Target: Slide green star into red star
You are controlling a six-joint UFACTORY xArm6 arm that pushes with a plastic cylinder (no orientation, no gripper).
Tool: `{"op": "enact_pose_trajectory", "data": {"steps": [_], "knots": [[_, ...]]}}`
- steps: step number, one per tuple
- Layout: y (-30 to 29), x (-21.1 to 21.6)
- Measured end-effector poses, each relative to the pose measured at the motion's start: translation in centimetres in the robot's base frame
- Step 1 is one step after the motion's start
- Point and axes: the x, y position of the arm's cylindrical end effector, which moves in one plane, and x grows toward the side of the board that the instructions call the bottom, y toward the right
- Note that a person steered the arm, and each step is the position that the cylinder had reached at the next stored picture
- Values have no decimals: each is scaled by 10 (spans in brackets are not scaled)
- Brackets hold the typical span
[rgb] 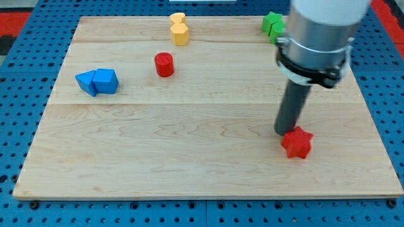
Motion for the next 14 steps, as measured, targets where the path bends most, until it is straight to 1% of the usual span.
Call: {"op": "enact_pose_trajectory", "data": {"steps": [1, 2, 3, 4, 5, 6, 7, 8, 9, 11, 12, 13, 14], "knots": [[3, 3], [14, -70], [42, -166], [59, -264], [67, -314], [16, -322], [-18, -277], [-33, -228], [-48, -225], [-111, -230], [-122, -205], [-107, -158], [-113, -129]]}}
